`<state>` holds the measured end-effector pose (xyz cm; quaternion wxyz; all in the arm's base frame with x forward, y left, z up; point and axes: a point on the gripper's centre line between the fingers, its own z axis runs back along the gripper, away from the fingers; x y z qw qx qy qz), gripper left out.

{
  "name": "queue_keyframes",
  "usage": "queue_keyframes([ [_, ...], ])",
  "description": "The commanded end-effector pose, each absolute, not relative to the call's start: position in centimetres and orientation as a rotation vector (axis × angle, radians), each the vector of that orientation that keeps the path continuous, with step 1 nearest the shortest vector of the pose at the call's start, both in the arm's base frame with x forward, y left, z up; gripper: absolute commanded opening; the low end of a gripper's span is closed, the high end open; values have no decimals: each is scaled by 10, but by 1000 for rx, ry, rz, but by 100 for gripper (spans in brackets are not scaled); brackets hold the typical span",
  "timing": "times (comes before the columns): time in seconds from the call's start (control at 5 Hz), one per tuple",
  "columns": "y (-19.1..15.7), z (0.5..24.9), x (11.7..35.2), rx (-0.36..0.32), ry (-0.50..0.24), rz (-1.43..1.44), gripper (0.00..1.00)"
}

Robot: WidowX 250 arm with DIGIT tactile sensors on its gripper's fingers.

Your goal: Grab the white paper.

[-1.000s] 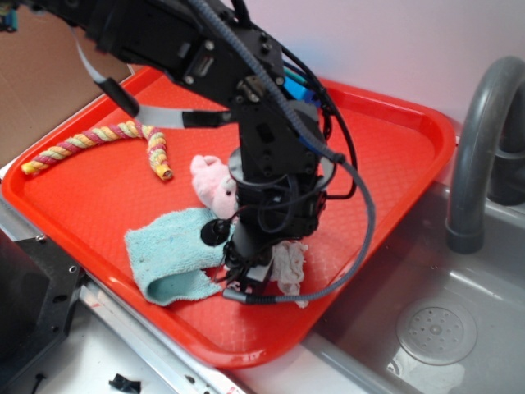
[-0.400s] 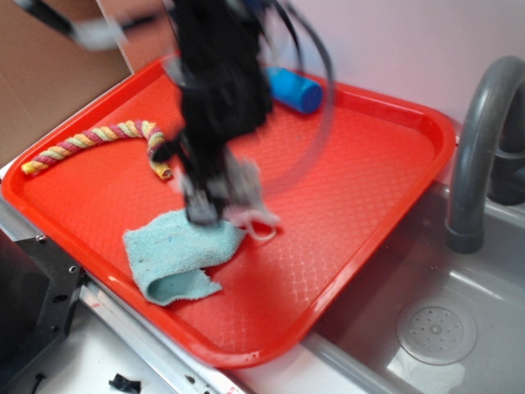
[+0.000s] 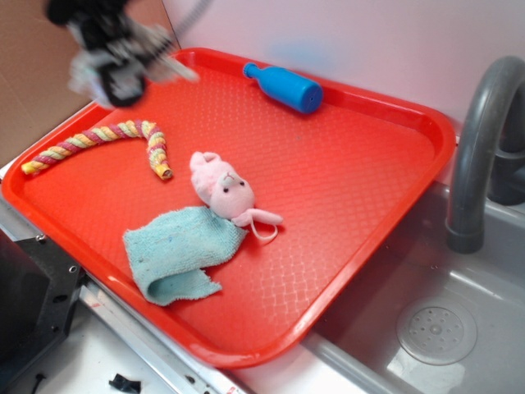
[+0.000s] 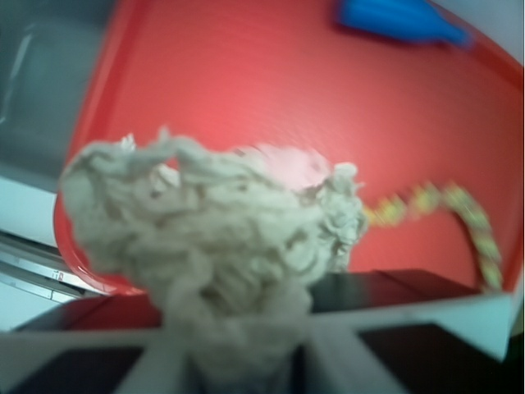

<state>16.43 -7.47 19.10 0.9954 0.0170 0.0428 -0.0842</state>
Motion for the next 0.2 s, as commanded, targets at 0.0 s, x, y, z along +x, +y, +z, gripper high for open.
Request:
queue_keyframes([
  [0.0,-68,221,139,23,48,97,0],
])
